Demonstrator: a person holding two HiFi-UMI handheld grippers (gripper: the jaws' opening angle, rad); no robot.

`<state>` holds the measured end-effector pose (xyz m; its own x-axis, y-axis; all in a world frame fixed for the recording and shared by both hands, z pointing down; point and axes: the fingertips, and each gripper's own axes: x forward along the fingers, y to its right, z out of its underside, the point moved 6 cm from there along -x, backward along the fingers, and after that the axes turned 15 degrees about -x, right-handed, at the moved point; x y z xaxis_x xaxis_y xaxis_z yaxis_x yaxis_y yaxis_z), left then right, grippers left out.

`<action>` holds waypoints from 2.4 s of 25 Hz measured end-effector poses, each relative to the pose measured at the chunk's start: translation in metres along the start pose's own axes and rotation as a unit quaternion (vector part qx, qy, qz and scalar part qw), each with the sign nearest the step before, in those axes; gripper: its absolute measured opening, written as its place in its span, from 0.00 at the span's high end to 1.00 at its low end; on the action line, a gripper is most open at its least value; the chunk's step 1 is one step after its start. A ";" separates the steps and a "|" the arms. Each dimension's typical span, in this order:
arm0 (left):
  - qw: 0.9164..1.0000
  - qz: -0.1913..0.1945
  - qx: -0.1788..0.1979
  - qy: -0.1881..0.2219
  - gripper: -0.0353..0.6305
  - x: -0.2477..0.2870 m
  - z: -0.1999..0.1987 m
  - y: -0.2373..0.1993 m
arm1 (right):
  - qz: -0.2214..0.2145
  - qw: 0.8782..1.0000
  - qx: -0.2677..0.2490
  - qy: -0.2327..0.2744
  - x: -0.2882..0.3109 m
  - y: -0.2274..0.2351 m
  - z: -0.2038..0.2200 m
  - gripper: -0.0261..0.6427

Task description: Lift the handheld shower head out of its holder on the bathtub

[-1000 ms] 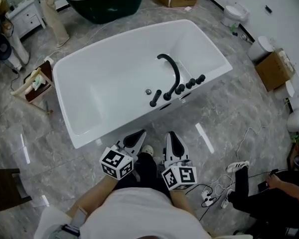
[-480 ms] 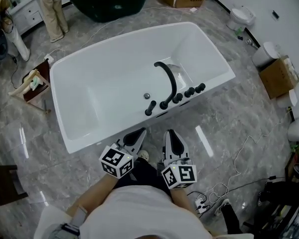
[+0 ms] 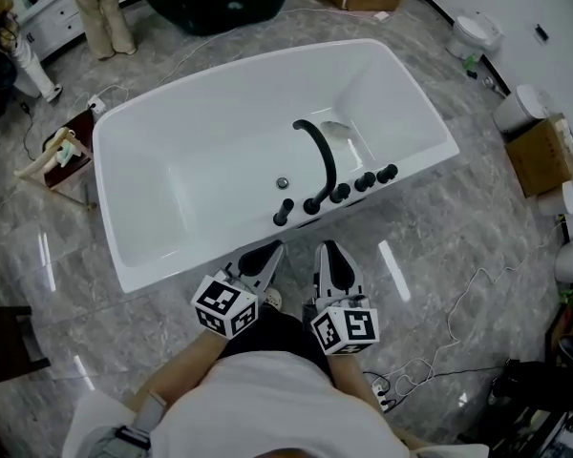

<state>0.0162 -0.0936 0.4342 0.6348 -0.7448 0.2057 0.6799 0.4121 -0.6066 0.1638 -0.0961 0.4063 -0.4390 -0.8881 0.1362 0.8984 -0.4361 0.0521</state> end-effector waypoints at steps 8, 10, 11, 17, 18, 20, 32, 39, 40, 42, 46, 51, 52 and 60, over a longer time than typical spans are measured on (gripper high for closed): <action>1.000 -0.018 -0.008 -0.005 0.93 0.005 -0.008 -0.006 | -0.020 1.000 0.008 -0.015 0.018 0.001 0.003 0.92; 1.000 -0.020 -0.010 -0.006 0.93 0.002 -0.011 -0.009 | -0.025 1.000 0.007 -0.016 0.024 -0.003 0.001 0.92; 1.000 -0.019 -0.010 -0.006 0.93 0.001 -0.013 -0.011 | -0.026 1.000 0.006 -0.015 0.028 -0.005 0.000 0.92; 1.000 -0.005 0.005 -0.017 0.93 -0.003 -0.032 -0.016 | -0.038 0.999 0.006 -0.018 0.044 -0.017 -0.011 0.69; 1.000 -0.003 0.007 -0.017 0.93 -0.003 -0.037 -0.018 | -0.040 0.999 0.007 -0.020 0.047 -0.019 -0.014 0.66; 1.000 0.002 0.010 -0.015 0.93 0.000 -0.043 -0.021 | -0.040 0.999 -0.002 -0.022 0.052 -0.020 -0.018 0.64; 0.999 0.017 0.000 -0.039 0.93 0.017 -0.043 -0.052 | -0.041 0.998 -0.023 -0.042 0.082 -0.029 -0.002 0.65; 0.999 0.003 -0.015 -0.044 0.93 0.030 -0.033 -0.079 | -0.045 0.997 -0.030 -0.063 0.099 -0.022 0.026 0.65; 0.999 0.002 -0.017 -0.044 0.93 0.032 -0.032 -0.083 | -0.045 0.996 -0.030 -0.065 0.101 -0.021 0.030 0.65; 0.999 -0.001 -0.019 -0.045 0.93 0.035 -0.029 -0.090 | -0.045 0.996 -0.030 -0.071 0.106 -0.019 0.039 0.65; 0.998 -0.003 -0.023 -0.051 0.93 0.040 -0.021 -0.103 | -0.044 0.995 -0.025 -0.081 0.112 -0.017 0.055 0.65; 0.997 0.002 -0.028 -0.068 0.93 0.046 -0.007 -0.116 | -0.040 0.995 -0.028 -0.091 0.122 -0.016 0.073 0.65; 0.997 0.004 -0.029 -0.071 0.93 0.048 -0.003 -0.119 | -0.040 0.995 -0.028 -0.093 0.124 -0.015 0.077 0.65; 0.996 0.005 -0.038 -0.086 0.93 0.063 0.014 -0.139 | -0.047 0.992 -0.040 -0.111 0.145 -0.010 0.107 0.65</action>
<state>-0.0333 -0.1903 0.5426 0.6986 -0.6379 0.3241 0.6481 0.3724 -0.6643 0.0928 -0.2047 0.5310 -0.4995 -0.7928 0.3492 0.8456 -0.5339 -0.0027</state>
